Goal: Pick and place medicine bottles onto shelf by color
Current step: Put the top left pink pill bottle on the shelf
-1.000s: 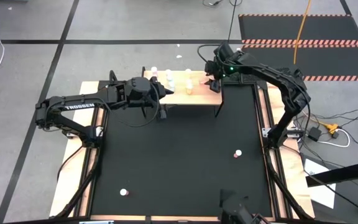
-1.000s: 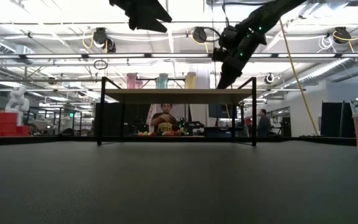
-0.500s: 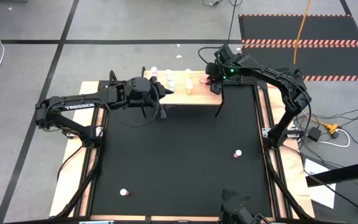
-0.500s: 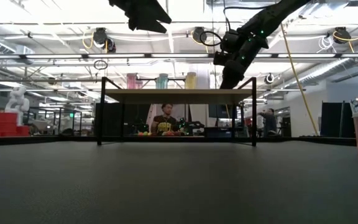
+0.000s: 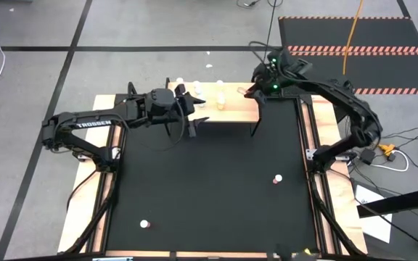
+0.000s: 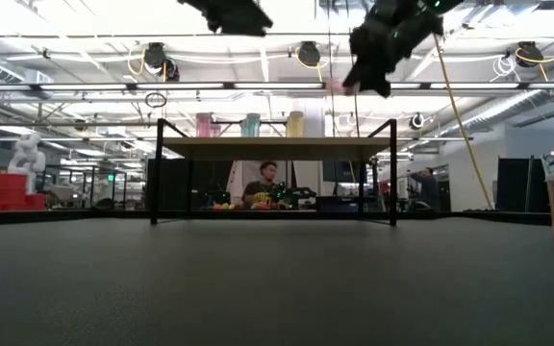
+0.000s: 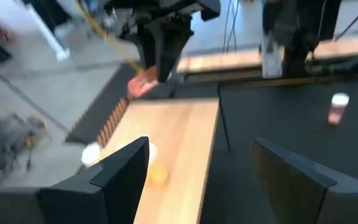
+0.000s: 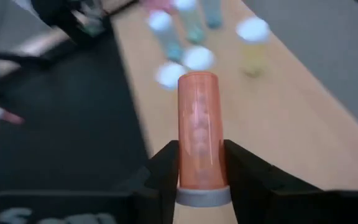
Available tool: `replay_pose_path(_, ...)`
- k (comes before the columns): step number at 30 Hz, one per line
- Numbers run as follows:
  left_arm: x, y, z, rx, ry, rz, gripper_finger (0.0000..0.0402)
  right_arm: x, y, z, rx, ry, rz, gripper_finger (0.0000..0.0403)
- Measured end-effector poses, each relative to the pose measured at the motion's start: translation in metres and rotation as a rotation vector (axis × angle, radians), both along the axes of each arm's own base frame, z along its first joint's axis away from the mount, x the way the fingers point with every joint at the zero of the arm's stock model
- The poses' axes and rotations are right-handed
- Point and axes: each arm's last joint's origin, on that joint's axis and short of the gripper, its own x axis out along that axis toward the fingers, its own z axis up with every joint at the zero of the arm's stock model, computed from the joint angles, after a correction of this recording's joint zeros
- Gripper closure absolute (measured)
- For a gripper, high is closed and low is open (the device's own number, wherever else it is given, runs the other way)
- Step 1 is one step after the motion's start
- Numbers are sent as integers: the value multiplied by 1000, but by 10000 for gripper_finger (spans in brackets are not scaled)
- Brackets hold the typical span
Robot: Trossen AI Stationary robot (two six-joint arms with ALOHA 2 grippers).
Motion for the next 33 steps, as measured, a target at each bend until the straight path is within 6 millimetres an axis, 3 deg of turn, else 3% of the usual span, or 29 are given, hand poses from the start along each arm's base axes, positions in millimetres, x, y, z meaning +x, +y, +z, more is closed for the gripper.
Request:
replay_pose_path(9, 39, -15, -4, 88, -183, -72, 119, 2, 57, 37, 70, -113, 43, 301)
replay_pose_path(16, 43, -31, -6, 238, -136, -94, 119, 14, 93, 45, 170, -130, 100, 302)
replay_pose_path(23, 50, -45, -10, 458, -74, -203, 119, 29, 114, 43, 258, -123, 134, 300)
replay_pose_path(33, 63, -51, -31, 424, -15, -219, 119, 54, 129, 34, 306, -120, 181, 299)
